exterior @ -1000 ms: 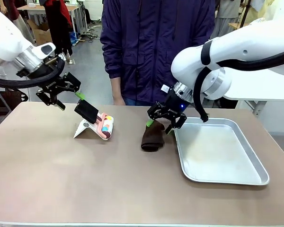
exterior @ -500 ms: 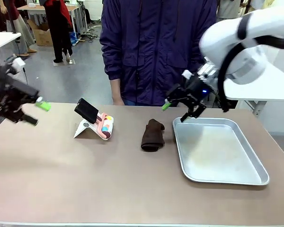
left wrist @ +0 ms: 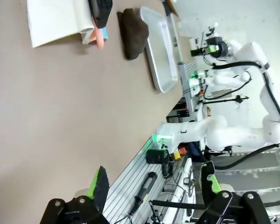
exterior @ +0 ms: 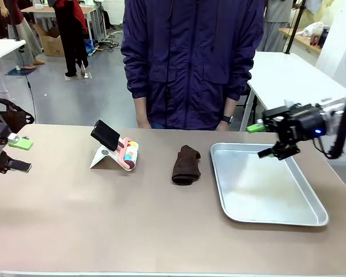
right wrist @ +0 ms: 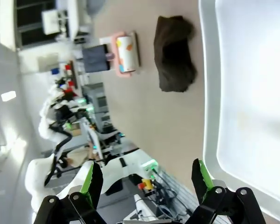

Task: Clean the surface of the table.
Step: Return the Lint Roller and towel to their original positions.

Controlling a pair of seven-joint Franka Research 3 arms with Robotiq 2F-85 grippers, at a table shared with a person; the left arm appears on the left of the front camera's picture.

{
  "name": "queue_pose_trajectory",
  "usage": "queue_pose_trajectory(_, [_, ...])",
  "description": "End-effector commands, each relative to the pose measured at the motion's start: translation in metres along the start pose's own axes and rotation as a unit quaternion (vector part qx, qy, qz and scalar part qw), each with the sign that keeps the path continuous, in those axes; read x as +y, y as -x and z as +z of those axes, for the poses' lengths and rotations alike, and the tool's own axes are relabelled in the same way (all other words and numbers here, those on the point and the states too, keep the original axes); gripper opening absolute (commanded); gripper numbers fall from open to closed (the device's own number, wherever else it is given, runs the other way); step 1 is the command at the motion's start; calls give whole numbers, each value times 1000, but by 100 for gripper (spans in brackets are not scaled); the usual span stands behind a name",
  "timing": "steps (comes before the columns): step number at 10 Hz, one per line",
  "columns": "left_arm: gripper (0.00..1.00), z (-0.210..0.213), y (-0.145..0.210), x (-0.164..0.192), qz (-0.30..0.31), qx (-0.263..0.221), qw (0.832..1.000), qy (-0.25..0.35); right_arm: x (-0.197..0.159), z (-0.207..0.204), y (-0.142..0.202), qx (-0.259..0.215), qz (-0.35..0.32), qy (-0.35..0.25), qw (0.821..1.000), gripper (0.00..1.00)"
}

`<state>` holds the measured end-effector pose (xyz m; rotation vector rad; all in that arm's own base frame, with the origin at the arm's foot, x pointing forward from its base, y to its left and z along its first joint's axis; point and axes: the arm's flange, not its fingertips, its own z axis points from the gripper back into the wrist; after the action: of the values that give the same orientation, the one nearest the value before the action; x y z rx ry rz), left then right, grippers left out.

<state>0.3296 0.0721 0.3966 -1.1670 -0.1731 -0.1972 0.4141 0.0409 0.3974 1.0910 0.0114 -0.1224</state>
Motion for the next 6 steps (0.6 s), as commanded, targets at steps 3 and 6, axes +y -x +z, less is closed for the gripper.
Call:
queue_pose_trajectory(3, [100, 48, -19, 41, -5, -68, 994, 81, -50, 68, 10, -21, -10, -138, 990, 100])
queue_pose_trajectory(6, [100, 64, -22, 55, 24, -93, 991, 98, -52, 78, 19, -17, -18, -127, 992, 100])
